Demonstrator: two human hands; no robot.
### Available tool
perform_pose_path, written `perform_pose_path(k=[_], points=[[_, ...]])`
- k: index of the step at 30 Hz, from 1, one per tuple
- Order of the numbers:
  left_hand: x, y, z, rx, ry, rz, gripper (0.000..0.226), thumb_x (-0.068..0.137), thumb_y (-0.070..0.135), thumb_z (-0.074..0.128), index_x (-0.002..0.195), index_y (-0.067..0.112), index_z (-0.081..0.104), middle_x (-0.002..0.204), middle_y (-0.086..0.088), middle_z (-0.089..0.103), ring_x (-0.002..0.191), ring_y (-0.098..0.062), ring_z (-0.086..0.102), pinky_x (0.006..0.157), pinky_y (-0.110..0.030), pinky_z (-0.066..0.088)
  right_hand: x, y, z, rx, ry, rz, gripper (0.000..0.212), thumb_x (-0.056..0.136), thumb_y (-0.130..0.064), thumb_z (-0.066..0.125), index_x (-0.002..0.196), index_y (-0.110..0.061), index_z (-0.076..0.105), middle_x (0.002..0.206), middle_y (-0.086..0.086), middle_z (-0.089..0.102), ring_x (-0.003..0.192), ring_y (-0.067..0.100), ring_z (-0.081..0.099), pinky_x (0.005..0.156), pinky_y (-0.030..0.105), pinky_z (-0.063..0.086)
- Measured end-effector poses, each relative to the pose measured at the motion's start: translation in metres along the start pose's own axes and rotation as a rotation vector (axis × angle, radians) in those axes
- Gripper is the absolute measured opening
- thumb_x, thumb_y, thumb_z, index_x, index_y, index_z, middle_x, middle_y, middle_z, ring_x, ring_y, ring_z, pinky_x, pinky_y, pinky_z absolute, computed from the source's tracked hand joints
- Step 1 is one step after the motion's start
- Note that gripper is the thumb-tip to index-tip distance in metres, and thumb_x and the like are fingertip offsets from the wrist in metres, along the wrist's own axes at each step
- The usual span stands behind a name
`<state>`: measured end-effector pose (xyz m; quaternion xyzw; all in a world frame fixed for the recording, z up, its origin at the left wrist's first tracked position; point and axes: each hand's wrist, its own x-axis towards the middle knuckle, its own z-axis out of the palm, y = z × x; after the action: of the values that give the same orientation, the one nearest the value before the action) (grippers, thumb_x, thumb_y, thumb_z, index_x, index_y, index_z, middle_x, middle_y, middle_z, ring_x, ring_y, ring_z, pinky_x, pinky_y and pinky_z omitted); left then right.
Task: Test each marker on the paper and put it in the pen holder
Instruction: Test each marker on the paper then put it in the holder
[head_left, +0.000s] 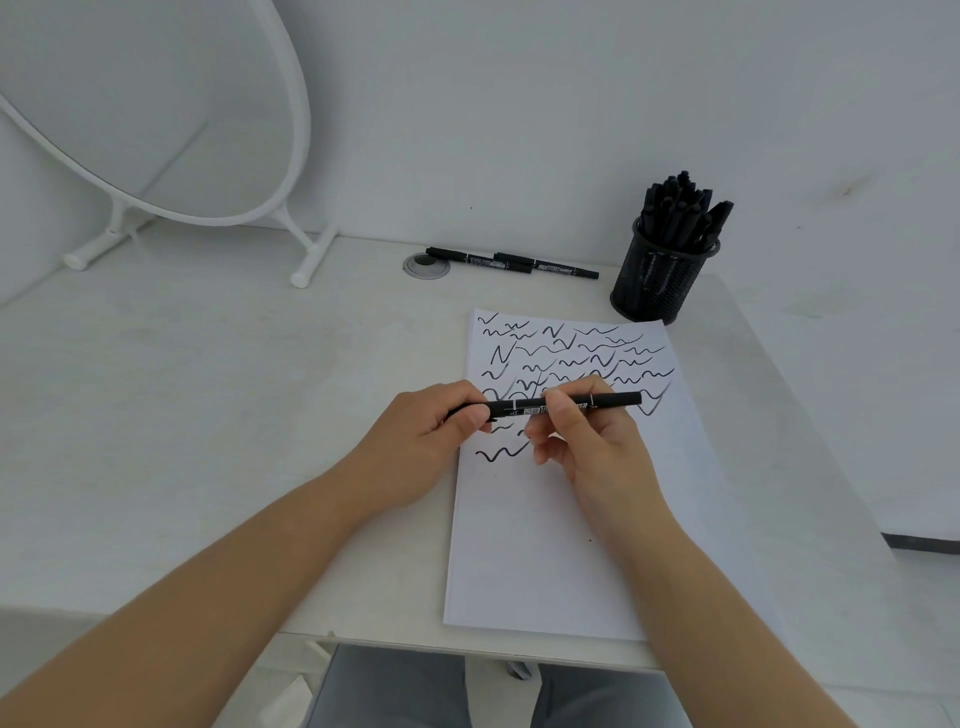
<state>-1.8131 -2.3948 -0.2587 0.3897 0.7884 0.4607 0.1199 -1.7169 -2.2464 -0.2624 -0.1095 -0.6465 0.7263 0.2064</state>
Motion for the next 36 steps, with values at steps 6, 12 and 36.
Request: perform_pose_path(k=[6, 12, 36], points=[[-0.004, -0.003, -0.014, -0.014, 0.084, -0.046, 0.024, 0.092, 0.022, 0.053, 0.074, 0.037, 0.058, 0.056, 0.020, 0.052, 0.051, -0.004, 0.037, 0.049, -0.011, 0.029, 0.000, -0.010, -0.016, -0.104, 0.171, 0.012, 0.019, 0.084, -0.014, 0.064, 0.071, -0.027, 0.066, 0.065, -0.012, 0.064, 0.059, 0.005, 0.057, 0.066, 0.021, 0.045], [0.008, 0.014, -0.016, 0.179, 0.103, -0.021, 0.021, 0.087, 0.030, 0.058, 0.073, 0.045, 0.057, 0.065, 0.013, 0.056, 0.064, 0.001, 0.049, 0.060, -0.017, 0.035, 0.015, -0.038, -0.024, -1.132, -0.098, -0.589, 0.006, 0.080, -0.015, 0.069, 0.085, -0.016, 0.073, 0.071, -0.006, 0.065, 0.072, 0.020, 0.054, 0.069, 0.029, 0.045], [0.190, -0.056, -0.061, 0.767, 0.160, -0.105, 0.026, 0.092, 0.027, 0.048, 0.116, 0.022, 0.056, 0.115, 0.000, 0.056, 0.109, -0.022, 0.047, 0.081, -0.037, 0.045, 0.121, -0.111, -0.098, -0.753, 0.555, -0.570, 0.060, 0.082, -0.014, 0.060, 0.126, -0.041, 0.030, 0.084, -0.014, 0.061, 0.073, -0.001, 0.059, 0.065, 0.019, 0.044]])
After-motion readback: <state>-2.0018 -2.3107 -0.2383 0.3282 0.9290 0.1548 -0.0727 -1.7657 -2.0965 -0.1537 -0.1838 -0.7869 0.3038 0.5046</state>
